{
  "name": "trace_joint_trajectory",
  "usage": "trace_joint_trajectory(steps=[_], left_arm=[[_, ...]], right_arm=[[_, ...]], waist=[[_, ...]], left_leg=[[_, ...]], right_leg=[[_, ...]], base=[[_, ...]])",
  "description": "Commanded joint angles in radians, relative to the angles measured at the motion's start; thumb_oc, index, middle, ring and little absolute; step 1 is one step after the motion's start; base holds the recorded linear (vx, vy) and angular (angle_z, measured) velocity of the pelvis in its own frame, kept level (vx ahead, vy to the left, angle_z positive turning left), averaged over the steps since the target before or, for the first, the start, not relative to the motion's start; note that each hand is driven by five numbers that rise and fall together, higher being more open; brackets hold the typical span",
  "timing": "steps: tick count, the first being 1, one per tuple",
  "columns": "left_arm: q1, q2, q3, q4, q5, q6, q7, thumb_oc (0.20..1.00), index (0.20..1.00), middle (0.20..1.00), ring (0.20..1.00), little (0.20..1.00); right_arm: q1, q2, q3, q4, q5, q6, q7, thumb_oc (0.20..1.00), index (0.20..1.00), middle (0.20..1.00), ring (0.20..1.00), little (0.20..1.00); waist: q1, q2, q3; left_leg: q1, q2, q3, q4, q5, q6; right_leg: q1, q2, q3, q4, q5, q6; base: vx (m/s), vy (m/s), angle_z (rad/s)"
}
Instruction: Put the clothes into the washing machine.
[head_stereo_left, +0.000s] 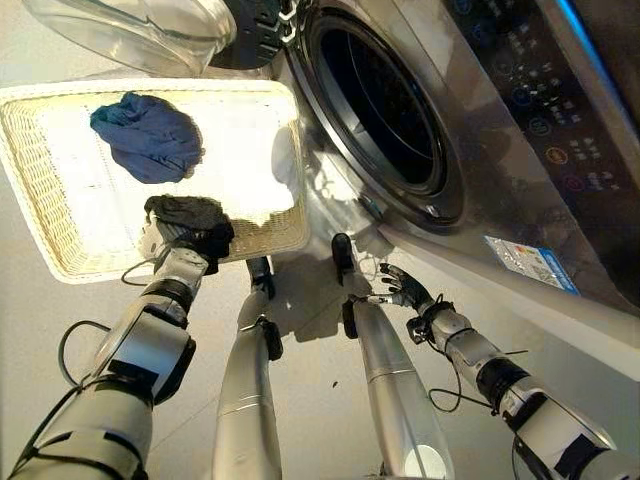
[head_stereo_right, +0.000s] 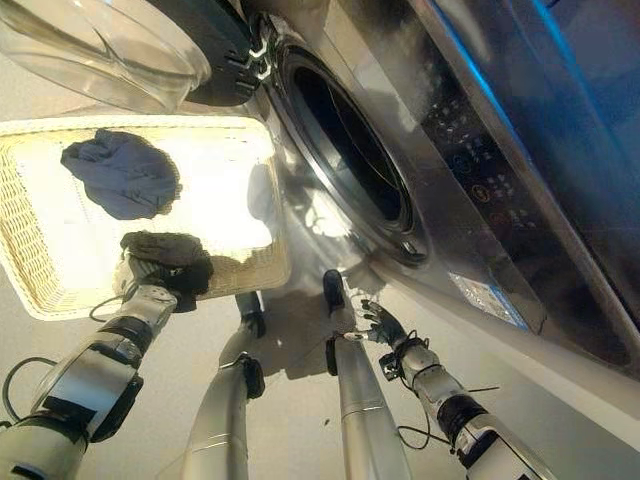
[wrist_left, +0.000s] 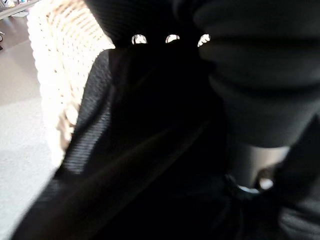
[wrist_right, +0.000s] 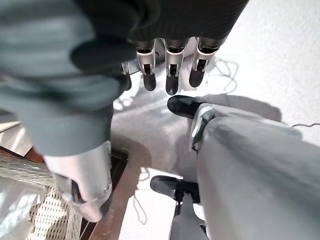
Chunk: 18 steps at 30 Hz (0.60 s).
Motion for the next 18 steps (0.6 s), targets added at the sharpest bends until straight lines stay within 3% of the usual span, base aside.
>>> trace_joint_trajectory(steps=[1, 4, 8, 12, 18], left_arm=[[-0.007, -0.015, 0.019, 0.007, -0.129, -0.080, -0.086, 0.200, 0.200, 0.200, 0.200, 0.200], [0.011, -0.015, 0.043, -0.037, -0.164, -0.148, -0.059, 0.200, 0.200, 0.200, 0.200, 0.200], [0.038, -0.016, 0.070, -0.090, -0.222, -0.176, -0.024, 0.200, 0.200, 0.200, 0.200, 0.200], [0.081, -0.012, 0.115, -0.130, -0.291, -0.243, 0.005, 0.200, 0.200, 0.200, 0.200, 0.200], [0.219, 0.003, 0.167, -0.336, -0.261, -0.288, 0.059, 0.200, 0.200, 0.200, 0.200, 0.200]], right_arm=[[0.047, -0.014, 0.014, -0.079, 0.037, -0.041, -0.004, 1.000, 1.000, 1.000, 1.000, 1.000], [0.052, -0.014, 0.005, -0.086, 0.044, -0.060, 0.000, 1.000, 1.000, 1.000, 1.000, 1.000], [0.050, -0.020, -0.004, -0.109, 0.058, -0.070, -0.003, 1.000, 1.000, 1.000, 1.000, 1.000], [0.036, -0.021, -0.018, -0.131, 0.085, -0.082, -0.010, 1.000, 1.000, 1.000, 1.000, 1.000], [0.047, -0.033, -0.079, -0.237, 0.113, -0.090, -0.039, 1.000, 1.000, 1.000, 1.000, 1.000]], waist=[[-0.023, -0.082, -0.005], [-0.015, -0.081, -0.005], [-0.001, -0.075, -0.005], [0.018, -0.062, -0.005], [0.073, -0.015, -0.005]], left_leg=[[-0.029, -0.078, -0.012, 0.194, -0.168, 0.003], [-0.013, -0.083, -0.023, 0.172, -0.161, 0.002], [0.027, -0.089, -0.033, 0.139, -0.148, 0.000], [0.089, -0.089, -0.040, 0.104, -0.133, -0.003], [0.214, -0.088, -0.059, -0.017, -0.074, -0.008]], right_leg=[[-0.005, 0.029, -0.012, -0.190, 0.190, 0.016], [0.007, 0.033, -0.012, -0.200, 0.191, 0.016], [0.041, 0.037, -0.012, -0.211, 0.190, 0.016], [0.095, 0.037, -0.016, -0.210, 0.179, 0.015], [0.218, 0.035, -0.033, -0.214, 0.143, 0.011]], base=[[-0.03, -0.034, -0.04], [-0.04, -0.053, 0.01], [-0.04, -0.038, 0.06], [-0.05, -0.045, 0.10], [-0.04, -0.042, 0.10]])
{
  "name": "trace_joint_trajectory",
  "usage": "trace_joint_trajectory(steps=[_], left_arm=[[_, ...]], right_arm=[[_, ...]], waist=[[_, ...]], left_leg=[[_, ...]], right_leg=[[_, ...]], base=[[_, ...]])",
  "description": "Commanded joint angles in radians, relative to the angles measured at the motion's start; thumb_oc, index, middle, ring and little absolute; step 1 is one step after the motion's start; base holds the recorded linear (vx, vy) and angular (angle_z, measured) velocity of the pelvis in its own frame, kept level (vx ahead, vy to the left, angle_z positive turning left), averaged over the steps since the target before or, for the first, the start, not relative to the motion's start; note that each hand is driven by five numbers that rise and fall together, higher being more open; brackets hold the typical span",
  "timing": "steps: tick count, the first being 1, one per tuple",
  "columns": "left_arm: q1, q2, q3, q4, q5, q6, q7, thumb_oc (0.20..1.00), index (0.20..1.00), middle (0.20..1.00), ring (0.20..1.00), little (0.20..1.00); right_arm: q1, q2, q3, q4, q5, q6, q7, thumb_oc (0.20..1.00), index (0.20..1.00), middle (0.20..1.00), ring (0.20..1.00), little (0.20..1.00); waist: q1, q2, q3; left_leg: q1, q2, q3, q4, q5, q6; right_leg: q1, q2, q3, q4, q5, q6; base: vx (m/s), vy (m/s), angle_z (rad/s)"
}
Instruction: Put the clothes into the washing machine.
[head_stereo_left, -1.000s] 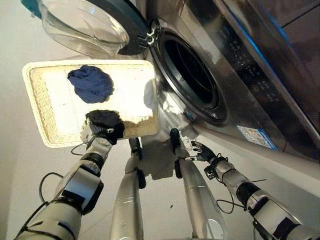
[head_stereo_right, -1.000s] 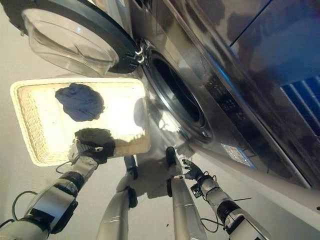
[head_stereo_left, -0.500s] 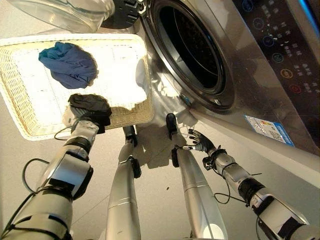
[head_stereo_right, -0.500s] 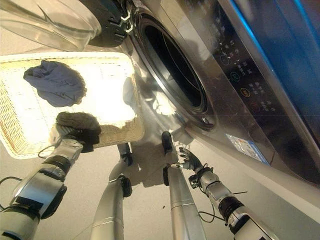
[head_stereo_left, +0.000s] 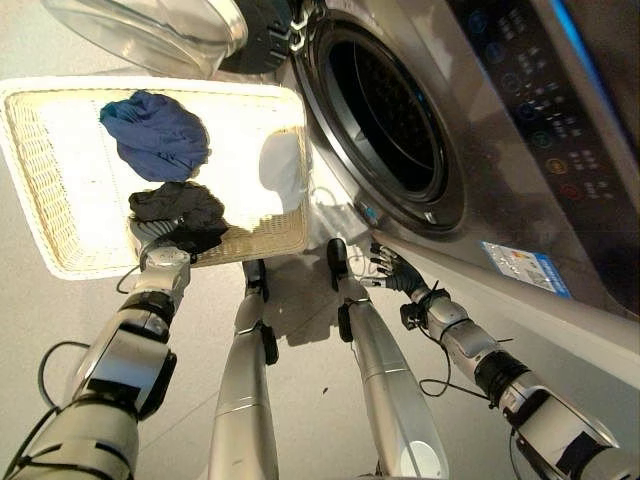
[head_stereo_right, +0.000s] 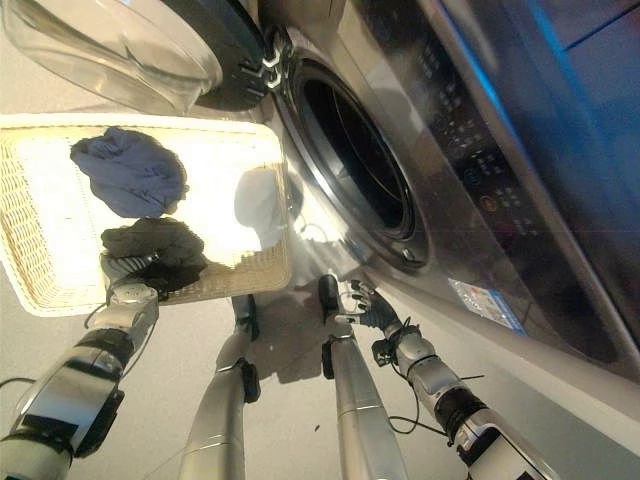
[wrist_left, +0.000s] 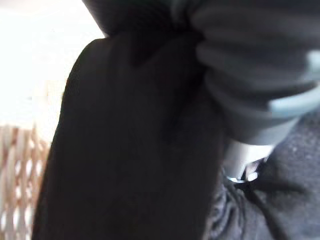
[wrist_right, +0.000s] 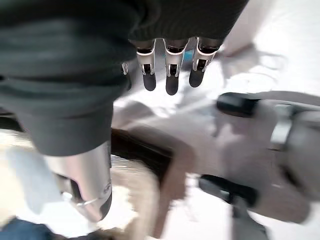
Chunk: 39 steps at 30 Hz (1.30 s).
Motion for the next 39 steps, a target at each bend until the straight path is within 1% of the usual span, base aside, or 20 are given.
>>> trace_joint_trajectory(steps=[1, 5, 6, 7, 8, 10, 11, 13, 14, 15, 16, 17, 19, 20, 21, 22, 24, 29, 32, 39], left_arm=[[0.047, -0.010, 0.060, -0.111, 0.025, -0.074, 0.046, 0.200, 0.200, 0.200, 0.200, 0.200], [0.164, -0.028, 0.084, -0.255, 0.027, -0.136, 0.030, 0.200, 0.200, 0.200, 0.200, 0.200], [0.215, -0.046, 0.098, -0.325, 0.027, -0.183, -0.004, 0.200, 0.200, 0.200, 0.200, 0.200], [0.229, -0.052, 0.104, -0.348, 0.027, -0.194, -0.017, 0.200, 0.200, 0.200, 0.200, 0.200], [0.273, -0.081, 0.114, -0.417, 0.032, -0.249, -0.088, 0.200, 0.200, 0.200, 0.200, 0.200], [0.308, -0.091, 0.114, -0.491, 0.029, -0.259, -0.139, 0.200, 0.200, 0.200, 0.200, 0.200], [0.355, -0.097, 0.108, -0.589, 0.001, -0.270, -0.234, 0.200, 0.200, 0.200, 0.200, 0.200], [0.399, -0.099, 0.093, -0.690, -0.033, -0.269, -0.342, 0.200, 0.200, 0.200, 0.200, 0.200], [0.406, -0.097, 0.088, -0.704, -0.041, -0.268, -0.367, 0.200, 0.200, 0.200, 0.200, 0.200], [0.438, -0.095, 0.064, -0.785, -0.052, -0.258, -0.456, 0.200, 0.200, 0.200, 0.200, 0.200], [0.450, -0.085, 0.056, -0.822, -0.060, -0.243, -0.507, 0.200, 0.200, 0.200, 0.200, 0.200], [0.452, -0.083, 0.052, -0.833, -0.064, -0.240, -0.515, 0.200, 0.200, 0.200, 0.200, 0.200], [0.456, -0.075, 0.037, -0.874, -0.072, -0.225, -0.603, 0.200, 0.200, 0.200, 0.200, 0.200], [0.448, -0.059, 0.011, -0.917, -0.078, -0.206, -0.672, 0.200, 0.200, 0.200, 0.200, 0.200], [0.443, -0.054, 0.003, -0.929, -0.085, -0.202, -0.678, 0.200, 0.200, 0.200, 0.200, 0.200], [0.432, -0.041, -0.015, -0.950, -0.093, -0.191, -0.726, 0.200, 0.200, 0.200, 0.200, 0.200], [0.416, -0.028, -0.032, -0.966, -0.105, -0.182, -0.744, 0.200, 0.200, 0.200, 0.200, 0.200], [0.352, 0.008, -0.082, -0.990, -0.107, -0.159, -0.764, 0.200, 0.200, 0.200, 0.200, 0.200], [0.310, 0.028, -0.103, -0.989, -0.122, -0.138, -0.757, 0.200, 0.200, 0.200, 0.200, 0.200], [0.263, 0.044, -0.140, -0.993, -0.132, -0.095, -0.766, 0.200, 0.200, 0.200, 0.200, 0.200]], right_arm=[[0.052, -0.028, -0.063, -0.121, 0.040, -0.041, -0.026, 1.000, 1.000, 1.000, 1.000, 1.000], [0.055, -0.036, -0.118, -0.190, 0.047, -0.043, -0.050, 1.000, 1.000, 1.000, 1.000, 1.000], [0.056, -0.033, -0.149, -0.226, 0.037, -0.035, -0.059, 1.000, 1.000, 1.000, 1.000, 1.000], [0.057, -0.033, -0.158, -0.238, 0.033, -0.032, -0.062, 1.000, 1.000, 1.000, 1.000, 1.000], [0.066, -0.027, -0.183, -0.279, 0.011, -0.037, -0.072, 1.000, 1.000, 1.000, 1.000, 1.000], [0.073, -0.024, -0.205, -0.307, -0.011, -0.037, -0.073, 1.000, 1.000, 1.000, 1.000, 1.000], [0.085, -0.024, -0.227, -0.352, -0.043, -0.040, -0.071, 1.000, 1.000, 1.000, 1.000, 1.000], [0.099, -0.023, -0.243, -0.403, -0.077, -0.043, -0.055, 1.000, 1.000, 1.000, 1.000, 1.000], [0.102, -0.024, -0.245, -0.411, -0.082, -0.047, -0.050, 1.000, 1.000, 1.000, 1.000, 1.000], [0.107, -0.023, -0.247, -0.451, -0.103, -0.050, -0.021, 1.000, 1.000, 1.000, 1.000, 1.000], [0.106, -0.023, -0.247, -0.470, -0.114, -0.047, -0.003, 1.000, 1.000, 1.000, 1.000, 1.000], [0.104, -0.022, -0.245, -0.475, -0.120, -0.043, 0.002, 1.000, 1.000, 1.000, 1.000, 1.000], [0.092, -0.021, -0.237, -0.503, -0.149, -0.035, 0.039, 1.000, 1.000, 1.000, 1.000, 1.000], [0.072, -0.029, -0.211, -0.535, -0.155, -0.019, 0.069, 1.000, 1.000, 1.000, 1.000, 1.000], [0.065, -0.031, -0.204, -0.544, -0.155, -0.008, 0.076, 1.000, 1.000, 1.000, 1.000, 1.000], [0.049, -0.035, -0.186, -0.561, -0.148, 0.007, 0.113, 1.000, 1.000, 1.000, 1.000, 1.000], [0.030, -0.036, -0.161, -0.572, -0.141, 0.023, 0.132, 1.000, 1.000, 1.000, 1.000, 1.000], [-0.017, -0.046, -0.060, -0.604, -0.095, 0.121, 0.244, 1.000, 1.000, 1.000, 1.000, 1.000], [-0.042, -0.059, -0.017, -0.615, -0.071, 0.159, 0.272, 1.000, 1.000, 1.000, 1.000, 1.000], [-0.053, -0.069, 0.044, -0.612, -0.005, 0.214, 0.312, 1.000, 1.000, 1.000, 1.000, 1.000]], waist=[[0.071, 0.028, -0.008], [0.111, 0.058, -0.008], [0.128, 0.070, -0.008], [0.133, 0.074, -0.008], [0.146, 0.085, -0.008], [0.154, 0.093, -0.008], [0.163, 0.104, -0.008], [0.173, 0.116, -0.008], [0.174, 0.118, -0.008], [0.183, 0.129, -0.008], [0.185, 0.134, -0.008], [0.185, 0.136, -0.008], [0.188, 0.142, -0.008], [0.190, 0.145, -0.008], [0.190, 0.146, -0.008], [0.190, 0.147, -0.008], [0.190, 0.148, -0.008], [0.191, 0.144, -0.008], [0.192, 0.138, -0.008], [0.191, 0.126, -0.008]], left_leg=[[0.061, -0.059, 0.008, 0.057, -0.093, -0.014], [0.124, -0.055, -0.015, -0.004, -0.064, -0.018], [0.148, -0.052, -0.027, -0.027, -0.054, -0.018], [0.155, -0.052, -0.031, -0.033, -0.051, -0.018], [0.178, -0.051, -0.044, -0.055, -0.041, -0.017], [0.197, -0.052, -0.052, -0.068, -0.036, -0.016], [0.218, -0.051, -0.060, -0.086, -0.029, -0.013], [0.237, -0.048, -0.065, -0.106, -0.019, -0.012], [0.241, -0.048, -0.066, -0.110, -0.017, -0.012], [0.262, -0.044, -0.072, -0.127, -0.008, -0.011], [0.275, -0.044, -0.073, -0.133, -0.006, -0.012], [0.278, -0.044, -0.073, -0.135, -0.005, -0.012], [0.291, -0.043, -0.070, -0.140, -0.003, -0.013], [0.304, -0.042, -0.067, -0.144, -0.001, -0.015], [0.307, -0.041, -0.067, -0.145, -0.001, -0.016], [0.317, -0.041, -0.065, -0.146, -0.001, -0.017], [0.330, -0.039, -0.061, -0.150, 0.000, -0.018], [0.355, -0.034, -0.055, -0.151, 0.002, -0.019], [0.352, -0.032, -0.051, -0.146, 0.003, -0.019], [0.359, -0.028, -0.042, -0.148, 0.002, -0.017]], right_leg=[[0.065, 0.048, 0.004, -0.178, 0.134, 0.005], [0.130, 0.043, -0.019, -0.182, 0.106, 0.003], [0.157, 0.043, -0.027, -0.181, 0.092, 0.001], [0.165, 0.043, -0.030, -0.181, 0.088, 0.001], [0.193, 0.043, -0.037, -0.183, 0.077, 0.001], [0.214, 0.043, -0.043, -0.187, 0.072, 0.000], [0.237, 0.042, -0.051, -0.191, 0.067, 0.001], [0.260, 0.040, -0.062, -0.195, 0.062, 0.003], [0.265, 0.040, -0.065, -0.196, 0.061, 0.004], [0.290, 0.039, -0.073, -0.197, 0.055, 0.006], [0.304, 0.038, -0.078, -0.200, 0.051, 0.006], [0.307, 0.038, -0.079, -0.200, 0.051, 0.006], [0.322, 0.033, -0.088, -0.203, 0.047, 0.007], [0.338, 0.027, -0.097, -0.210, 0.047, 0.008], [0.342, 0.026, -0.098, -0.211, 0.047, 0.009], [0.353, 0.024, -0.101, -0.213, 0.047, 0.009], [0.367, 0.023, -0.103, -0.218, 0.047, 0.010], [0.391, 0.024, -0.104, -0.219, 0.044, 0.010], [0.392, 0.024, -0.106, -0.218, 0.044, 0.010], [0.394, 0.031, -0.102, -0.221, 0.047, 0.010]], base=[[-0.05, -0.059, 0.07], [-0.04, -0.056, 0.06], [-0.03, -0.052, 0.14], [-0.04, -0.085, 0.23], [-0.02, -0.061, 0.18], [-0.01, -0.059, 0.23], [-0.01, -0.050, 0.29], [0.00, -0.035, 0.23], [0.02, -0.031, 0.13], [0.03, -0.024, 0.10], [0.00, 0.000, 0.00], [0.01, 0.004, 0.06], [0.01, 0.016, 0.10], [0.01, 0.015, 0.07], [0.00, 0.000, 0.00], [0.00, 0.000, 0.00], [0.00, 0.000, 0.00], [0.01, 0.005, 0.00], [0.00, 0.000, 0.00], [0.00, 0.000, 0.00]])
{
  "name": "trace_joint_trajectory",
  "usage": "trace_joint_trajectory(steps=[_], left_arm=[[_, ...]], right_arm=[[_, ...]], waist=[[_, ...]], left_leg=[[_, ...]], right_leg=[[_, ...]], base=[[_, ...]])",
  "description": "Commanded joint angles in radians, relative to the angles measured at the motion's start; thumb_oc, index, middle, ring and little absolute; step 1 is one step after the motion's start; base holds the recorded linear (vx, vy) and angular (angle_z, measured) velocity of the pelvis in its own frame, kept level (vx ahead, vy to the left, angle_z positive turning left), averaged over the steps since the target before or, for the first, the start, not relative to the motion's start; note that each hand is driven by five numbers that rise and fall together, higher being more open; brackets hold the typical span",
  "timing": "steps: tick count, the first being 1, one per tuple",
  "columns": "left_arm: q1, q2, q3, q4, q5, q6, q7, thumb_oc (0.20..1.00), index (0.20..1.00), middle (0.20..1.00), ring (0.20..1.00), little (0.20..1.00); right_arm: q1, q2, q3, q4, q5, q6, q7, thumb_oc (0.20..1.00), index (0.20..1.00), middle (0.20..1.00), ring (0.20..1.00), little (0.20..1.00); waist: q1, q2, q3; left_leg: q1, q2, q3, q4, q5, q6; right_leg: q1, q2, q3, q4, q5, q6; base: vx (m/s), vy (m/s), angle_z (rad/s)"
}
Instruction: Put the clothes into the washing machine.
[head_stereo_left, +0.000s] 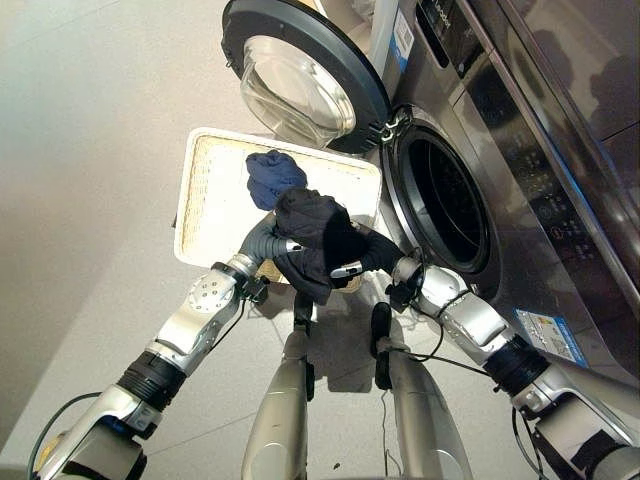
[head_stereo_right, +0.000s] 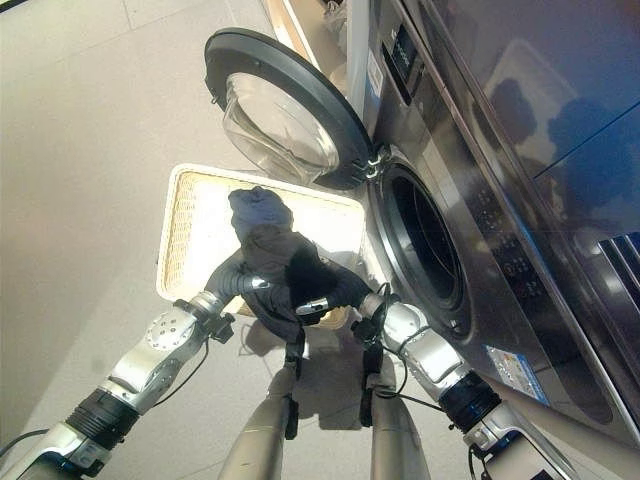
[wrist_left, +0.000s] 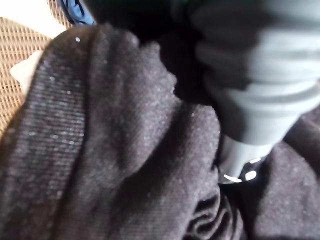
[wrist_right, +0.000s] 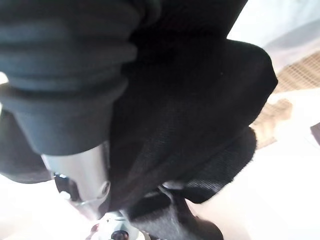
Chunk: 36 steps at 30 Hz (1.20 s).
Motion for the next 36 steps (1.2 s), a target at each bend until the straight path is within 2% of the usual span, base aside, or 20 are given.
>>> trace_joint_trajectory(steps=[1, 6, 12, 13, 14, 16, 19, 20, 21, 25, 29, 32, 34, 35, 36], left_arm=[[-0.088, -0.011, -0.016, -0.104, -0.064, -0.025, -0.034, 0.200, 0.200, 0.200, 0.200, 0.200], [-0.092, -0.012, -0.054, -0.111, -0.111, -0.011, -0.074, 0.200, 0.200, 0.200, 0.200, 0.200], [-0.074, -0.048, -0.093, -0.144, -0.224, -0.005, -0.176, 0.200, 0.200, 0.200, 0.200, 0.200], [-0.073, -0.055, -0.111, -0.154, -0.230, -0.008, -0.183, 0.200, 0.200, 0.200, 0.200, 0.200], [-0.072, -0.057, -0.114, -0.153, -0.233, -0.010, -0.188, 0.200, 0.200, 0.200, 0.200, 0.200], [-0.066, -0.068, -0.126, -0.155, -0.243, -0.005, -0.196, 0.200, 0.200, 0.200, 0.200, 0.200], [-0.059, -0.080, -0.142, -0.154, -0.249, -0.003, -0.188, 0.200, 0.200, 0.200, 0.200, 0.200], [-0.051, -0.086, -0.144, -0.155, -0.245, 0.002, -0.173, 0.476, 0.476, 0.476, 0.476, 0.476], [-0.046, -0.089, -0.144, -0.152, -0.239, 0.002, -0.163, 1.000, 1.000, 1.000, 1.000, 1.000], [-0.029, -0.098, -0.140, -0.140, -0.196, 0.005, -0.110, 1.000, 1.000, 1.000, 1.000, 1.000], [-0.007, -0.102, -0.121, -0.129, -0.167, -0.033, -0.057, 1.000, 1.000, 1.000, 1.000, 1.000], [-0.001, -0.104, -0.094, -0.131, -0.135, -0.082, 0.030, 1.000, 1.000, 1.000, 1.000, 1.000], [0.004, -0.103, -0.065, -0.130, -0.083, -0.130, 0.150, 1.000, 1.000, 1.000, 1.000, 1.000], [0.004, -0.103, -0.063, -0.129, -0.079, -0.136, 0.170, 1.000, 1.000, 1.000, 1.000, 1.000], [0.010, -0.109, -0.045, -0.126, -0.051, -0.142, 0.243, 1.000, 1.000, 1.000, 1.000, 1.000]], right_arm=[[-0.033, 0.019, 0.065, -0.112, 0.072, 0.016, 0.068, 1.000, 1.000, 1.000, 1.000, 1.000], [-0.022, 0.012, 0.115, -0.119, 0.062, 0.023, 0.058, 1.000, 1.000, 1.000, 1.000, 1.000], [-0.005, 0.029, 0.138, -0.085, 0.138, 0.024, 0.013, 1.000, 1.000, 1.000, 1.000, 1.000], [0.004, 0.045, 0.143, -0.072, 0.180, 0.023, -0.003, 0.479, 0.479, 0.479, 0.479, 0.479], [0.008, 0.050, 0.141, -0.067, 0.194, 0.022, -0.002, 0.213, 0.213, 0.213, 0.213, 0.213], [0.031, 0.078, 0.136, -0.057, 0.286, 0.028, -0.015, 0.200, 0.200, 0.200, 0.200, 0.200], [0.054, 0.103, 0.131, -0.040, 0.330, 0.037, -0.032, 0.200, 0.200, 0.200, 0.200, 0.200], [0.066, 0.114, 0.128, -0.032, 0.357, 0.041, -0.049, 0.200, 0.200, 0.200, 0.200, 0.200], [0.073, 0.121, 0.125, -0.026, 0.366, 0.041, -0.055, 0.200, 0.200, 0.200, 0.200, 0.200], [0.089, 0.133, 0.116, -0.003, 0.356, 0.034, -0.068, 0.200, 0.200, 0.200, 0.200, 0.200], [0.101, 0.139, 0.104, 0.033, 0.401, 0.099, -0.063, 0.200, 0.200, 0.200, 0.200, 0.200], [0.108, 0.141, 0.102, 0.068, 0.419, 0.171, -0.036, 0.200, 0.200, 0.200, 0.200, 0.200], [0.119, 0.142, 0.099, 0.091, 0.457, 0.220, 0.001, 0.200, 0.200, 0.200, 0.200, 0.200], [0.120, 0.142, 0.099, 0.093, 0.460, 0.224, 0.005, 0.200, 0.200, 0.200, 0.200, 0.200], [0.126, 0.147, 0.091, 0.109, 0.465, 0.242, 0.024, 0.200, 0.200, 0.200, 0.200, 0.200]], waist=[[-0.015, -0.033, -0.019], [-0.018, -0.037, -0.019], [-0.025, -0.038, -0.019], [-0.027, -0.038, -0.019], [-0.028, -0.038, -0.019], [-0.031, -0.038, -0.019], [-0.035, -0.037, -0.019], [-0.037, -0.037, -0.019], [-0.037, -0.036, -0.019], [-0.038, -0.036, -0.019], [-0.032, -0.035, -0.019], [-0.027, -0.034, -0.019], [-0.020, -0.034, -0.019], [-0.020, -0.034, -0.019], [-0.017, -0.034, -0.019]], left_leg=[[0.033, -0.061, 0.065, 0.029, -0.061, 0.032], [0.028, -0.058, 0.076, 0.026, -0.058, 0.030], [0.025, -0.058, 0.087, 0.017, -0.057, 0.030], [0.022, -0.058, 0.090, 0.016, -0.057, 0.030], [0.021, -0.058, 0.091, 0.014, -0.057, 0.030], [0.023, -0.058, 0.093, 0.007, -0.054, 0.030], [0.022, -0.059, 0.095, -0.001, -0.053, 0.030], [0.020, -0.059, 0.095, -0.003, -0.052, 0.030], [0.020, -0.060, 0.095, -0.005, -0.052, 0.030], [0.025, -0.060, 0.100, -0.013, -0.050, 0.031], [0.027, -0.061, 0.101, -0.015, -0.048, 0.030], [0.028, -0.060, 0.102, -0.014, -0.048, 0.030], [0.027, -0.062, 0.099, -0.012, -0.047, 0.029], [0.027, -0.062, 0.098, -0.012, -0.046, 0.029], [0.025, -0.063, 0.096, -0.011, -0.046, 0.029]], right_leg=[[0.091, 0.014, 0.017, -0.205, 0.119, 0.051], [0.085, 0.015, 0.020, -0.212, 0.126, 0.053], [0.079, 0.016, 0.025, -0.232, 0.140, 0.051], [0.075, 0.016, 0.026, -0.237, 0.145, 0.051], [0.074, 0.016, 0.027, -0.239, 0.146, 0.050], [0.074, 0.017, 0.030, -0.246, 0.149, 0.051], [0.071, 0.019, 0.031, -0.251, 0.152, 0.051], [0.068, 0.020, 0.033, -0.253, 0.154, 0.050], [0.068, 0.020, 0.033, -0.255, 0.155, 0.050], [0.070, 0.018, 0.030, -0.263, 0.159, 0.051], [0.076, 0.015, 0.021, -0.267, 0.160, 0.051], [0.078, 0.012, 0.014, -0.268, 0.160, 0.049], [0.078, 0.010, 0.010, -0.267, 0.160, 0.047], [0.078, 0.010, 0.009, -0.267, 0.160, 0.047], [0.078, 0.010, 0.008, -0.266, 0.159, 0.046]], base=[[0.00, 0.000, 0.00], [0.00, 0.000, 0.00], [0.01, 0.026, -0.04], [-0.01, 0.025, -0.04], [0.00, 0.000, 0.00], [0.00, 0.013, -0.02], [-0.01, 0.021, -0.05], [-0.01, 0.022, -0.04], [-0.01, 0.020, -0.06], [0.00, 0.010, -0.05], [0.00, 0.004, -0.04], [0.00, -0.002, -0.01], [0.00, 0.000, 0.00], [0.00, 0.000, 0.00], [0.00, 0.000, 0.00]])
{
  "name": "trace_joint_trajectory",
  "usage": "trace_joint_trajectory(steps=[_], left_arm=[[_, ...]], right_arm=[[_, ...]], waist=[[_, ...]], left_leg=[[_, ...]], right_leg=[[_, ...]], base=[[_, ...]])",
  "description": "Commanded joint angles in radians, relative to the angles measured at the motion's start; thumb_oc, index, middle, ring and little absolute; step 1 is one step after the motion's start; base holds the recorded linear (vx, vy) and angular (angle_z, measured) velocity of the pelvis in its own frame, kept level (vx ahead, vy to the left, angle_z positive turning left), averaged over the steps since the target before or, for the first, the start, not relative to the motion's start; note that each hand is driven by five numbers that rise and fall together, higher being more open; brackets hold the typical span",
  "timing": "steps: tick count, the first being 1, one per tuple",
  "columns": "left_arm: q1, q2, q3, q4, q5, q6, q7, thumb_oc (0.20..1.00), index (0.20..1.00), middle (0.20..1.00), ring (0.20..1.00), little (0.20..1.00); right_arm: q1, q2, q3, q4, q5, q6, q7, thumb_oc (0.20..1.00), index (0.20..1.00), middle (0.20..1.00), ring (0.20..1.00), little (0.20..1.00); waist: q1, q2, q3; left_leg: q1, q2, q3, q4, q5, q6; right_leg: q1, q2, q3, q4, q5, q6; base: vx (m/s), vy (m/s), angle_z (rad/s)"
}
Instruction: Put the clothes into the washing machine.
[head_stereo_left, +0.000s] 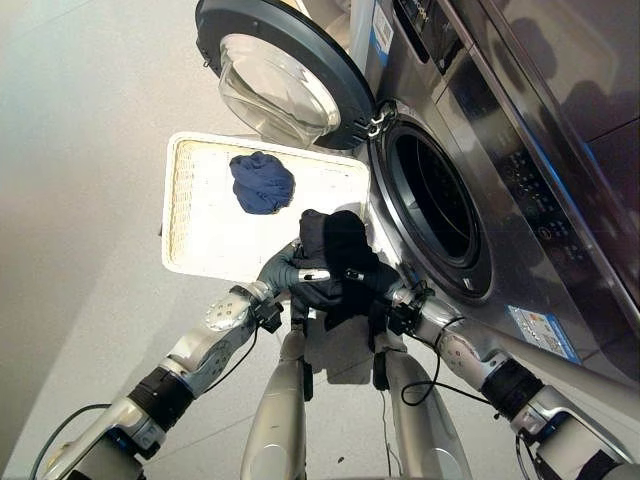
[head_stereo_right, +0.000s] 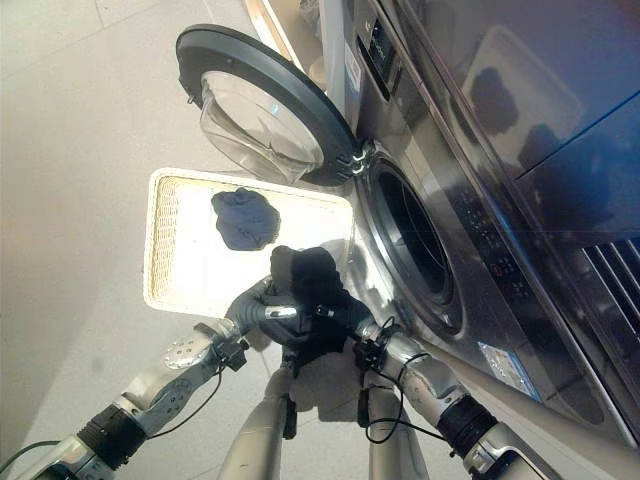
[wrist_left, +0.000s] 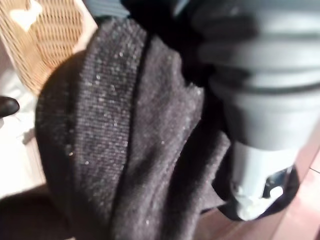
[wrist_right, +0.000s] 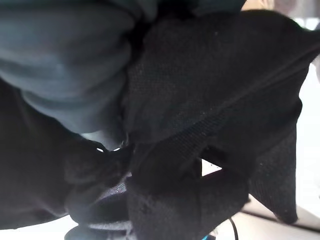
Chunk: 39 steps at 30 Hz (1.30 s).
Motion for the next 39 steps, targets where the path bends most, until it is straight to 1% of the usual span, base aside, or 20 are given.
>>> trace_joint_trajectory(steps=[1, 2, 4, 5, 6, 8, 10, 13, 16, 17, 21, 26, 30, 32, 33, 34, 35, 36, 37, 39], left_arm=[[-0.063, -0.083, 0.117, -0.109, 0.120, -0.191, 0.300, 1.000, 1.000, 1.000, 1.000, 1.000], [-0.061, -0.084, 0.127, -0.103, 0.139, -0.192, 0.340, 1.000, 1.000, 1.000, 1.000, 1.000], [-0.049, -0.093, 0.177, -0.079, 0.204, -0.182, 0.493, 1.000, 1.000, 1.000, 1.000, 1.000], [-0.042, -0.097, 0.195, -0.071, 0.230, -0.176, 0.532, 1.000, 1.000, 1.000, 1.000, 1.000], [-0.042, -0.097, 0.195, -0.071, 0.230, -0.176, 0.532, 1.000, 1.000, 1.000, 1.000, 1.000], [0.003, -0.106, 0.271, -0.032, 0.281, -0.139, 0.687, 1.000, 1.000, 1.000, 1.000, 1.000], [0.010, -0.109, 0.281, -0.021, 0.277, -0.136, 0.713, 1.000, 1.000, 1.000, 1.000, 1.000], [0.060, -0.152, 0.343, 0.093, 0.172, -0.139, 0.786, 1.000, 1.000, 1.000, 1.000, 1.000], [0.096, -0.205, 0.368, 0.223, 0.048, -0.160, 0.747, 1.000, 1.000, 1.000, 1.000, 1.000], [0.104, -0.219, 0.376, 0.270, 0.025, -0.171, 0.718, 1.000, 1.000, 1.000, 1.000, 1.000], [0.119, -0.257, 0.383, 0.449, -0.066, -0.160, 0.624, 1.000, 1.000, 1.000, 1.000, 1.000], [0.145, -0.299, 0.368, 0.583, -0.132, -0.192, 0.510, 1.000, 1.000, 1.000, 1.000, 1.000], [0.178, -0.326, 0.348, 0.648, -0.138, -0.219, 0.456, 1.000, 1.000, 1.000, 1.000, 1.000], [0.194, -0.332, 0.340, 0.673, -0.134, -0.222, 0.435, 1.000, 1.000, 1.000, 1.000, 1.000], [0.208, -0.336, 0.343, 0.688, -0.127, -0.218, 0.413, 1.000, 1.000, 1.000, 1.000, 1.000], [0.216, -0.336, 0.344, 0.700, -0.124, -0.217, 0.399, 1.000, 1.000, 1.000, 1.000, 1.000], [0.227, -0.337, 0.342, 0.713, -0.120, -0.210, 0.382, 1.000, 1.000, 1.000, 1.000, 1.000], [0.229, -0.339, 0.342, 0.717, -0.119, -0.208, 0.375, 1.000, 1.000, 1.000, 1.000, 1.000], [0.240, -0.339, 0.343, 0.730, -0.110, -0.202, 0.362, 1.000, 1.000, 1.000, 1.000, 1.000], [0.243, -0.333, 0.349, 0.741, -0.103, -0.189, 0.340, 1.000, 1.000, 1.000, 1.000, 1.000]], right_arm=[[0.046, 0.077, 0.059, -0.009, 0.047, 0.109, 0.106, 0.200, 0.200, 0.200, 0.200, 0.200], [0.048, 0.080, 0.058, -0.007, 0.052, 0.110, 0.109, 0.200, 0.200, 0.200, 0.200, 0.200], [0.060, 0.094, 0.045, -0.002, 0.094, 0.111, 0.107, 0.200, 0.200, 0.200, 0.200, 0.200], [0.065, 0.098, 0.039, 0.002, 0.103, 0.105, 0.108, 0.200, 0.200, 0.200, 0.200, 0.200], [0.065, 0.098, 0.039, 0.002, 0.103, 0.105, 0.108, 0.200, 0.200, 0.200, 0.200, 0.200], [0.092, 0.123, -0.002, 0.015, 0.168, 0.058, 0.077, 0.200, 0.200, 0.200, 0.200, 0.200], [0.093, 0.126, -0.008, 0.018, 0.190, 0.044, 0.065, 0.200, 0.200, 0.200, 0.200, 0.200], [0.095, 0.151, -0.056, 0.068, 0.312, -0.029, 0.035, 0.200, 0.200, 0.200, 0.200, 0.200], [0.057, 0.167, -0.102, 0.124, 0.377, -0.079, 0.009, 0.200, 0.200, 0.200, 0.200, 0.200], [0.038, 0.170, -0.119, 0.149, 0.383, -0.085, 0.010, 0.200, 0.200, 0.200, 0.200, 0.200], [-0.089, 0.137, -0.213, 0.256, 0.446, -0.094, -0.023, 0.200, 0.200, 0.200, 0.200, 0.200], [-0.224, 0.087, -0.299, 0.348, 0.490, -0.135, -0.049, 0.200, 0.200, 0.200, 0.200, 0.200], [-0.306, 0.046, -0.370, 0.397, 0.553, -0.199, -0.078, 0.200, 0.200, 0.200, 0.200, 0.200], [-0.347, 0.022, -0.413, 0.408, 0.598, -0.269, -0.103, 0.200, 0.200, 0.200, 0.200, 0.200], [-0.369, 0.008, -0.446, 0.410, 0.611, -0.332, -0.116, 0.200, 0.200, 0.200, 0.200, 0.200], [-0.388, -0.008, -0.467, 0.409, 0.617, -0.370, -0.129, 0.200, 0.200, 0.200, 0.200, 0.200], [-0.410, -0.026, -0.497, 0.409, 0.625, -0.450, -0.136, 0.200, 0.200, 0.200, 0.200, 0.200], [-0.435, -0.043, -0.516, 0.404, 0.630, -0.486, -0.145, 0.200, 0.200, 0.200, 0.200, 0.200], [-0.461, -0.068, -0.550, 0.400, 0.641, -0.593, -0.146, 0.200, 0.200, 0.200, 0.200, 0.200], [-0.508, -0.116, -0.598, 0.393, 0.635, -0.739, -0.169, 0.200, 0.200, 0.200, 0.200, 0.200]], waist=[[-0.009, -0.033, -0.019], [-0.008, -0.033, -0.019], [-0.003, -0.034, -0.019], [-0.001, -0.035, -0.019], [-0.001, -0.035, -0.019], [0.009, -0.029, -0.019], [0.010, -0.027, -0.019], [0.014, -0.010, -0.019], [0.018, 0.008, -0.019], [0.019, 0.014, -0.019], [0.025, 0.049, -0.019], [0.032, 0.090, -0.019], [0.037, 0.119, -0.019], [0.039, 0.134, -0.019], [0.040, 0.143, -0.019], [0.039, 0.149, -0.019], [0.039, 0.158, -0.019], [0.040, 0.163, -0.019], [0.039, 0.169, -0.019], [0.039, 0.174, -0.019]], left_leg=[[0.014, -0.085, 0.041, 0.008, -0.045, 0.029], [0.014, -0.086, 0.039, 0.008, -0.045, 0.029], [0.010, -0.091, 0.030, 0.009, -0.045, 0.030], [0.007, -0.093, 0.027, 0.011, -0.046, 0.030], [0.007, -0.093, 0.027, 0.011, -0.046, 0.030], [-0.012, -0.104, 0.010, 0.031, -0.050, 0.029], [-0.018, -0.106, 0.007, 0.037, -0.051, 0.028], [-0.052, -0.121, -0.006, 0.076, -0.060, 0.023], [-0.087, -0.132, -0.006, 0.108, -0.069, 0.023], [-0.093, -0.133, -0.004, 0.113, -0.072, 0.023], [-0.121, -0.135, 0.010, 0.117, -0.072, 0.025], [-0.146, -0.136, 0.025, 0.111, -0.063, 0.026], [-0.159, -0.139, 0.033, 0.100, -0.057, 0.027], [-0.165, -0.141, 0.035, 0.102, -0.057, 0.026], [-0.167, -0.142, 0.037, 0.108, -0.059, 0.026], [-0.168, -0.142, 0.039, 0.111, -0.061, 0.025], [-0.160, -0.143, 0.041, 0.115, -0.072, 0.023], [-0.171, -0.143, 0.041, 0.116, -0.064, 0.024], [-0.163, -0.143, 0.041, 0.119, -0.077, 0.024], [-0.171, -0.144, 0.044, 0.123, -0.073, 0.026]], right_leg=[[0.062, -0.008, -0.017, -0.190, 0.127, 0.046], [0.061, -0.008, -0.017, -0.189, 0.126, 0.046], [0.057, -0.007, -0.019, -0.189, 0.124, 0.045], [0.056, -0.008, -0.020, -0.189, 0.123, 0.044], [0.056, -0.008, -0.020, -0.189, 0.123, 0.044], [0.038, -0.014, -0.026, -0.177, 0.122, 0.042], [0.032, -0.015, -0.027, -0.173, 0.121, 0.042], [0.001, -0.027, -0.029, -0.149, 0.116, 0.041], [-0.033, -0.039, -0.031, -0.133, 0.116, 0.040], [-0.039, -0.042, -0.032, -0.130, 0.115, 0.041], [-0.076, -0.048, -0.030, -0.118, 0.113, 0.043], [-0.112, -0.048, -0.023, -0.108, 0.110, 0.043], [-0.138, -0.048, -0.020, -0.102, 0.108, 0.043], [-0.148, -0.049, -0.017, -0.095, 0.105, 0.042], [-0.154, -0.051, -0.016, -0.087, 0.100, 0.042], [-0.157, -0.051, -0.014, -0.082, 0.097, 0.042], [-0.154, -0.053, -0.012, -0.069, 0.080, 0.043], [-0.164, -0.053, -0.011, -0.070, 0.089, 0.042], [-0.161, -0.052, -0.007, -0.059, 0.071, 0.043], [-0.169, -0.049, -0.005, -0.053, 0.074, 0.043]], base=[[0.02, -0.033, 0.00], [0.01, -0.053, 0.00], [0.00, -0.057, 0.01], [0.00, -0.037, 0.01], [0.00, -0.054, 0.00], [0.00, -0.057, 0.01], [0.00, 0.000, 0.00], [0.00, 0.027, 0.02], [0.01, 0.070, 0.03], [0.02, 0.091, 0.03], [0.02, 0.083, 0.02], [0.05, 0.075, -0.02], [0.06, 0.049, -0.07], [0.08, 0.029, -0.12], [0.08, 0.030, -0.04], [0.11, 0.026, -0.03], [0.06, 0.022, -0.06], [0.10, 0.000, -0.07], [0.04, -0.009, -0.10], [0.06, -0.035, -0.09]])
